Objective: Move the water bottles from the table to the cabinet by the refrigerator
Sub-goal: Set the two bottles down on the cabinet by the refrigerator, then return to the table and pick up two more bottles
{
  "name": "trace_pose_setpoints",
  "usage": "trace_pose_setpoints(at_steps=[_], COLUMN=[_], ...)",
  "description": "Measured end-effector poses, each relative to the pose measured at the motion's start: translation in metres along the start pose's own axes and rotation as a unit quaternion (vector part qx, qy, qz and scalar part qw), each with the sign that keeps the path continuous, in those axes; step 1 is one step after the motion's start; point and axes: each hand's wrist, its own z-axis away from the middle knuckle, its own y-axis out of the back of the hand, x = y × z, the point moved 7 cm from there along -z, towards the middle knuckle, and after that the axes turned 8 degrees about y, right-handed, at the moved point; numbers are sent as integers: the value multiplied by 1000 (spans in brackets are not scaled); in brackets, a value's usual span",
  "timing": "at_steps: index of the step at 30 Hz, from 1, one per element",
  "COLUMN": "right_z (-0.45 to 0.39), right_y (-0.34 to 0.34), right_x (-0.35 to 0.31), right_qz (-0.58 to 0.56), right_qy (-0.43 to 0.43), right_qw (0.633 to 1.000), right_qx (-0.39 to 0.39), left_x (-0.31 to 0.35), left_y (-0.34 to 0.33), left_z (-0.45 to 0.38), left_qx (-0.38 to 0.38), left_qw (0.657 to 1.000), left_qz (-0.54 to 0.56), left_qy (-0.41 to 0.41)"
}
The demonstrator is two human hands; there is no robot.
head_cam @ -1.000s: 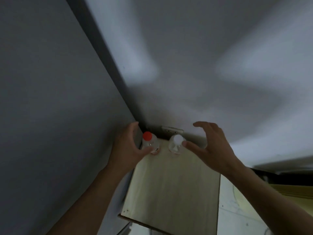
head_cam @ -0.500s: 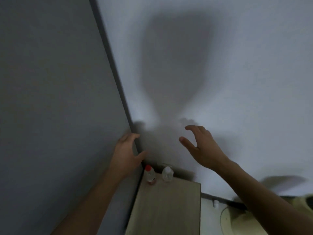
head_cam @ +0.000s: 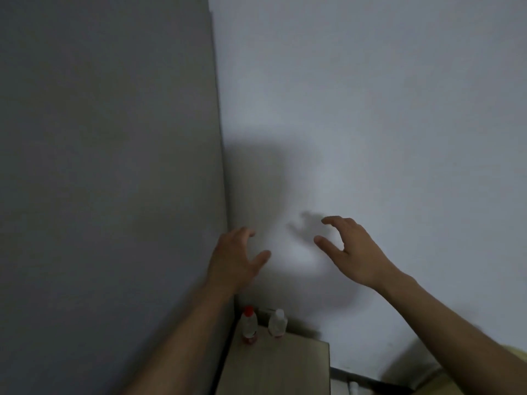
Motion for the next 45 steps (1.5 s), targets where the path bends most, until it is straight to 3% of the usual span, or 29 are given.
trace_pose_setpoints(at_steps=[12, 27, 35, 40, 45], right_z=[68, 291, 426, 516, 585], right_y=[38, 179, 253, 290, 290], right_x=[12, 151, 170, 148, 101], right_qz=[35, 16, 81, 132, 207], right_qy=[-70, -212, -307, -416, -510], right_qw=[996, 959, 910, 841, 757], right_qx=[35, 186, 268, 319, 352], left_x=[45, 294, 430, 499, 529], left_y=[-26, -148, -217, -246, -266], left_z=[25, 122, 210, 272, 334], left_qx=[-42, -185, -285, -347, -401], left_qw=[995, 956, 889, 820, 738], left_qz=[70, 12, 45, 73, 101], left_qy=[-48, -226, -357, -449, -534])
